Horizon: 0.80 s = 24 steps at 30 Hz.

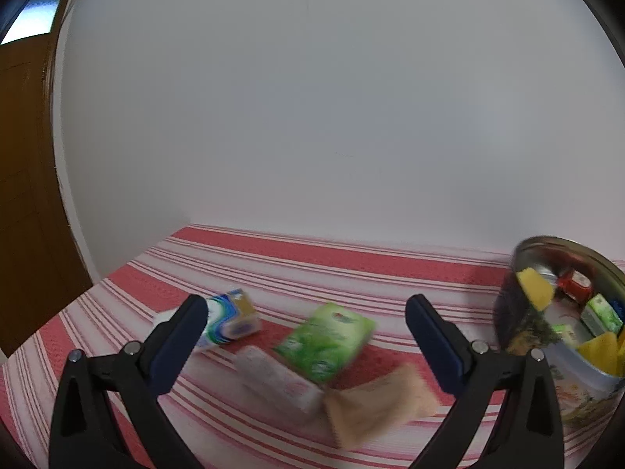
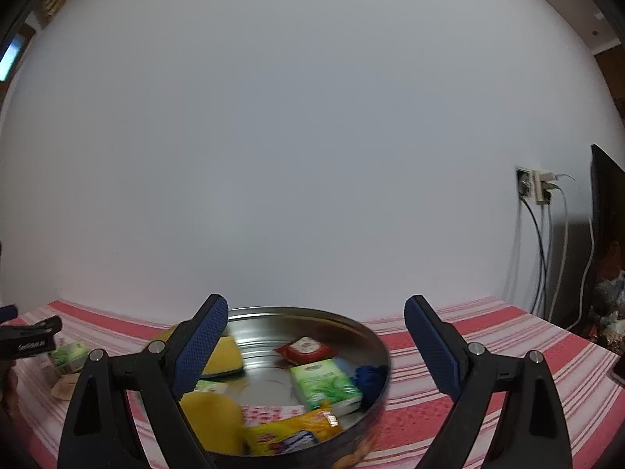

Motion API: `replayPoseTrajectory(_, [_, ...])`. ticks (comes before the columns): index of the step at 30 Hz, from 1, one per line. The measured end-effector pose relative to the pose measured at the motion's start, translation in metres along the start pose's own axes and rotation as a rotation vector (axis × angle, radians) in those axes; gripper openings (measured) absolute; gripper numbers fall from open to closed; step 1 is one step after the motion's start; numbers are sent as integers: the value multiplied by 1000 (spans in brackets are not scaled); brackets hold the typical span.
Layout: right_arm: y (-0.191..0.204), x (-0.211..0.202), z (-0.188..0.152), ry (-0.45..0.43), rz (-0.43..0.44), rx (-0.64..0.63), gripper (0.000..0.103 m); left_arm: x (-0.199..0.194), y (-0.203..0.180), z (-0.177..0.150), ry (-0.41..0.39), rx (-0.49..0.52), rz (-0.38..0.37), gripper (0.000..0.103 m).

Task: Organize objects
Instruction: 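Move both open grippers back toward the remaining items on the bed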

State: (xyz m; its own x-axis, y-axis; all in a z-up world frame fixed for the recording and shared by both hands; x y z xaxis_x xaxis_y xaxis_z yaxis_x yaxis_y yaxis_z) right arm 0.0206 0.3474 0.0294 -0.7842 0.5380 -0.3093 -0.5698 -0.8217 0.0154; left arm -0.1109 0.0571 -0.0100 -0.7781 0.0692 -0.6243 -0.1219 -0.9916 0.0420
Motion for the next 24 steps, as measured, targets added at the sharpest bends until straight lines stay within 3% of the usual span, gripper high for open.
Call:
replayPoseTrajectory(3, [23,-4,-5,13,49,-29,94,10,27,3,11,-23,30,102])
replayPoseTrajectory(6, [54,-7,-15,53,153,-42,94,18,52,4,25,-45,59,102])
replayPoseTrajectory(13, [141,-5,-32,189,347,-151,94,37,112,8,56,-130,102,102])
replayPoseTrajectory(18, [190,1,-45,272,411,-264,94,45,138,14,56,-155,112,102])
replayPoseTrajectory(24, [225,22,-60,404,466,-297,94,56,167,19,67,-208,107,102])
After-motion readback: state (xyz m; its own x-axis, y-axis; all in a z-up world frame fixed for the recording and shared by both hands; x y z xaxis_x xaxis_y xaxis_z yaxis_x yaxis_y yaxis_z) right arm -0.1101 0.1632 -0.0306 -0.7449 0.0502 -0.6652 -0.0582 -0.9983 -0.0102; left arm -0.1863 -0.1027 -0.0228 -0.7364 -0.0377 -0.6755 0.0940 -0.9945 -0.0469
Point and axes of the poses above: each gripper's, at about its wrist camera, not at the fingertips, and x roughly the way its jaws point, y to its left, z to its top, the point moved 7 cm from there along x, roughly the way its jaws point, and after that the axes turned 15 degrees about y, right-handed, at the moved point
